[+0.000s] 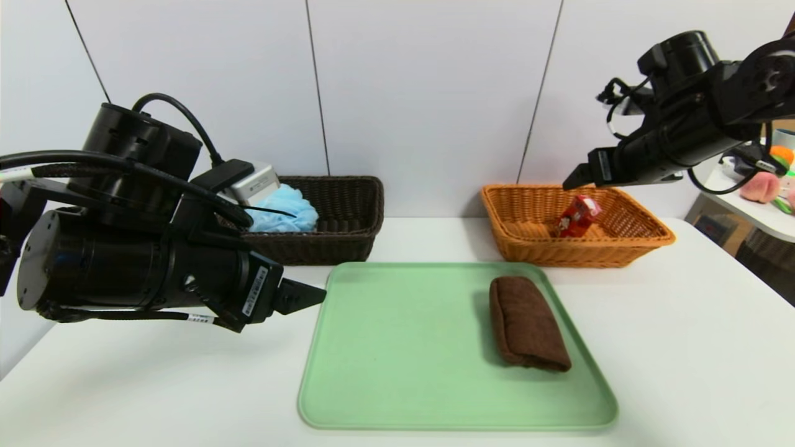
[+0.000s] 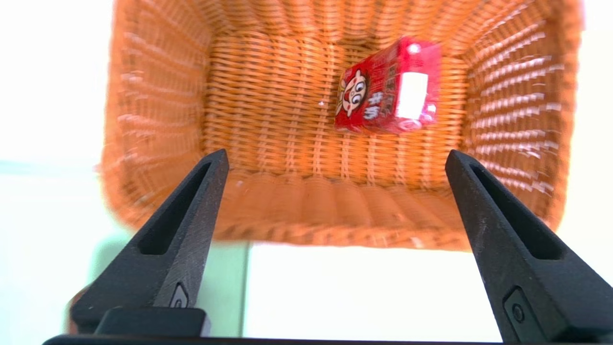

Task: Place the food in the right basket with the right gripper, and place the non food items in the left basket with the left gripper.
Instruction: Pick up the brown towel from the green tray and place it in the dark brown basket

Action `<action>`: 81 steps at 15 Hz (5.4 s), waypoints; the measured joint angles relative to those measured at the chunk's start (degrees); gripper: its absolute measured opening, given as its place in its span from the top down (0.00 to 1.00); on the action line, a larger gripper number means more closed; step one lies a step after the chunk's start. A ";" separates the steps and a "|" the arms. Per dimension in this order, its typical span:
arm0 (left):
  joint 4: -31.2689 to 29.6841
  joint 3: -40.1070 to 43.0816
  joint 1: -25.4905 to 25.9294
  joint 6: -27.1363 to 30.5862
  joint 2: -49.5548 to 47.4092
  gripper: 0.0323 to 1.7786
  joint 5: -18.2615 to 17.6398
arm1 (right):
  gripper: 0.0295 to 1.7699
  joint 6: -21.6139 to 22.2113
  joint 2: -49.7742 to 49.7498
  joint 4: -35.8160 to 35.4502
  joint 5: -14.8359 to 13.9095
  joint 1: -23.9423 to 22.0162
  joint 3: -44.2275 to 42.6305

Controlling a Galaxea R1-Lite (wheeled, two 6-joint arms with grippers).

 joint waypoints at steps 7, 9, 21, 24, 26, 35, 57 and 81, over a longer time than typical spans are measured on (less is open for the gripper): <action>-0.02 0.12 -0.02 0.04 0.02 0.05 -0.13 | 0.06 0.38 -10.61 7.80 1.65 0.30 0.46; -0.02 0.22 -0.02 -0.02 0.05 0.05 -0.13 | 0.06 1.62 -12.81 9.03 3.30 0.30 1.33; -2.36 -4.10 -7.50 -0.72 5.28 0.05 -3.06 | 0.04 1.89 -22.48 9.57 3.44 0.57 14.28; -2.28 -9.73 -13.14 -2.40 11.11 0.05 1.44 | 0.04 1.95 -23.81 9.56 3.39 1.29 16.85; -1.97 -14.32 -16.86 -3.19 16.09 0.05 5.92 | 0.04 2.74 -24.38 9.56 3.36 1.65 18.14; 10.18 -41.53 -25.19 -14.58 36.66 0.05 14.80 | 0.04 5.01 -26.65 9.37 3.17 2.76 24.06; 5.40 -51.90 -31.72 -19.93 47.30 0.05 19.04 | 0.04 7.07 -28.90 9.13 2.86 6.12 28.96; 1.94 -51.98 -33.12 -22.60 53.38 0.05 26.83 | 0.04 7.40 -31.77 9.12 2.80 7.98 31.95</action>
